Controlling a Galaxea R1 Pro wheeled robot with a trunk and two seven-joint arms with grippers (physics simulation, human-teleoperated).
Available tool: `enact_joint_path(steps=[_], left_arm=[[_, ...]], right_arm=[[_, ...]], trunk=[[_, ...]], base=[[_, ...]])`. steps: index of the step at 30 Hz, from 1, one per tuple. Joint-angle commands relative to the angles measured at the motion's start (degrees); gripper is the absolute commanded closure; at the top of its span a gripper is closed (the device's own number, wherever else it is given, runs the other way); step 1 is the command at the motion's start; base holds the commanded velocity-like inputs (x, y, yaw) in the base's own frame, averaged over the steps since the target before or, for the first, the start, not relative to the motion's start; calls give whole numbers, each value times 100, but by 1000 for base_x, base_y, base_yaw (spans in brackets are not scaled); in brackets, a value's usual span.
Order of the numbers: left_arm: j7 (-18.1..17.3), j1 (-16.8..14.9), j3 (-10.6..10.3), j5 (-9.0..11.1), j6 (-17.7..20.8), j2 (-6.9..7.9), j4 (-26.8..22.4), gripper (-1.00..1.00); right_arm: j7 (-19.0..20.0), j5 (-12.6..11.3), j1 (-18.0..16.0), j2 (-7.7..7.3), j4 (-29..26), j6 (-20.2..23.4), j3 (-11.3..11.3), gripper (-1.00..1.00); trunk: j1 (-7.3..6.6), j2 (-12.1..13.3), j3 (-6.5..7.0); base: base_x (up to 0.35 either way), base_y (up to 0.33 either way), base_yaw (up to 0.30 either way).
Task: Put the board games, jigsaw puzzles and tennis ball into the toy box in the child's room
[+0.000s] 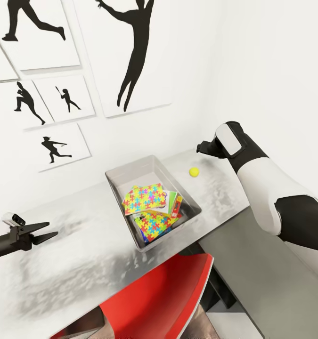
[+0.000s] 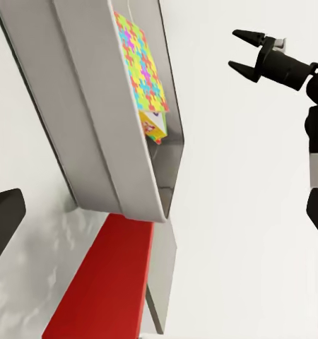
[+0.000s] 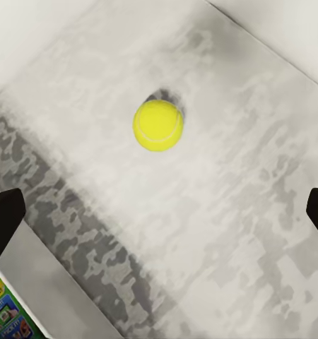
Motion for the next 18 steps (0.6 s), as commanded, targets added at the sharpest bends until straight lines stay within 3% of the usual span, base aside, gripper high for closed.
enact_joint_path(steps=[1,4,9,18], left_arm=[[-22,-22,-1,-1,115,-12,-29,-100],[-22,-145,-8,20,169,-23,-241,-100],[-22,-714,-33,328,169,-14,-701,-100],[-22,-1118,-48,439,169,16,-1364,-100]], right_arm=[[-53,-60,-4,-4,0,7,32,-100],[-56,-65,-2,-4,11,6,32,-100],[-61,-61,-6,24,19,0,29,-100],[-62,-61,-9,67,20,-6,31,-100]], trunk=[[3,-11,-19],[3,-11,-48],[3,-11,-95],[3,-11,-179]], base=[[0,0,0],[0,0,0],[0,0,0],[0,0,0]])
